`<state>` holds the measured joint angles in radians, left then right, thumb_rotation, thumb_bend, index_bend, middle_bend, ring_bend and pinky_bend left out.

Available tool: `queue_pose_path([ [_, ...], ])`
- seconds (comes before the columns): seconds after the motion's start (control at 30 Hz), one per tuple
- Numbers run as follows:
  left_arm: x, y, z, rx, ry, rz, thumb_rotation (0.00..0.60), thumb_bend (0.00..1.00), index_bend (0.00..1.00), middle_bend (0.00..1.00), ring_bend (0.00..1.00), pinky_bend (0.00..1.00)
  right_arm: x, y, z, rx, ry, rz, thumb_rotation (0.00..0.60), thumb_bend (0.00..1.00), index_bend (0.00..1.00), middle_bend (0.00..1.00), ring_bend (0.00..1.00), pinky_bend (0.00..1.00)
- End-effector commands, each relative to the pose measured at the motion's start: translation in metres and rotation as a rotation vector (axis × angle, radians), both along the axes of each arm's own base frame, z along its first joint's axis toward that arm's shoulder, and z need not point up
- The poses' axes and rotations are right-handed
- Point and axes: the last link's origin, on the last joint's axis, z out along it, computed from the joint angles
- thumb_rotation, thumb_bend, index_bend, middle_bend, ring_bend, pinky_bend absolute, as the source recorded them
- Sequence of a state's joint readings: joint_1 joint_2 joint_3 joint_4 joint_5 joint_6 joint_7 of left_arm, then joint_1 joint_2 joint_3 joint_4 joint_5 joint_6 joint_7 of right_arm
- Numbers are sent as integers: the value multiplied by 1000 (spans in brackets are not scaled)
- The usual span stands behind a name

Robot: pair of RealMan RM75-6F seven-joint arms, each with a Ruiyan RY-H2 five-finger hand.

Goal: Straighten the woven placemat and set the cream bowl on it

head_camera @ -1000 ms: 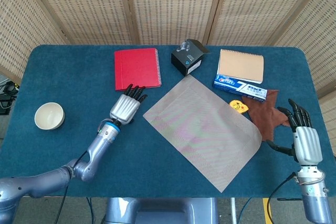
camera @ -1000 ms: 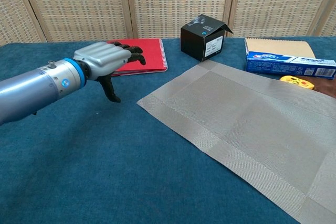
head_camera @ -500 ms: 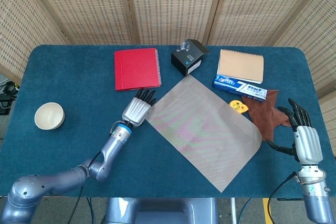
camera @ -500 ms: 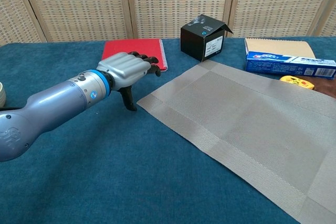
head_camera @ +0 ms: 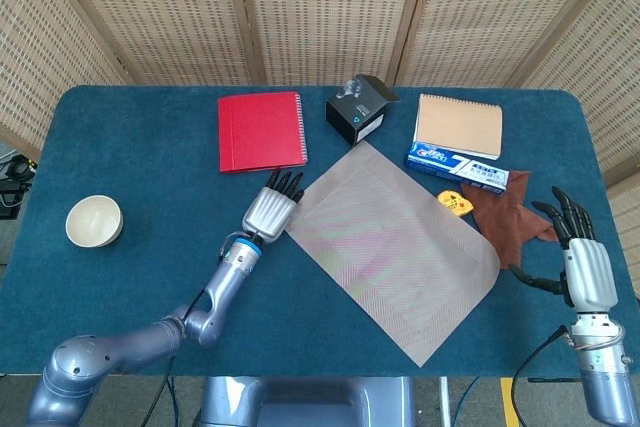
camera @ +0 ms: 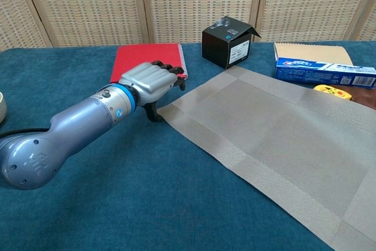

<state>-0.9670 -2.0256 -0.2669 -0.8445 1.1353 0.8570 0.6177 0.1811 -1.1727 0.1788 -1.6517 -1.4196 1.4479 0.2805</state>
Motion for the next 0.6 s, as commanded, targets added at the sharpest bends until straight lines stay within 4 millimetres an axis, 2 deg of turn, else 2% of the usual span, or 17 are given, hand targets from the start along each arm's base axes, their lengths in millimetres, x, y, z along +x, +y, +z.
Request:
queue_pose_path([
  [0.03, 3, 0, -3, 5, -2, -8, 600, 381, 223, 0, 0, 0, 0, 0, 0, 3, -2, -2, 600, 154, 200, 0, 0, 0],
  [0.33, 4, 1, -7, 15, -11, -13, 600, 415, 241, 0, 0, 0, 0, 0, -1, 10, -12, 0, 600, 154, 200, 0, 0, 0],
  [0.6, 1, 2, -9, 20, 0, -9, 600, 416, 372, 0, 0, 0, 1, 0, 0, 11, -19, 2, 600, 153, 201, 0, 0, 0],
])
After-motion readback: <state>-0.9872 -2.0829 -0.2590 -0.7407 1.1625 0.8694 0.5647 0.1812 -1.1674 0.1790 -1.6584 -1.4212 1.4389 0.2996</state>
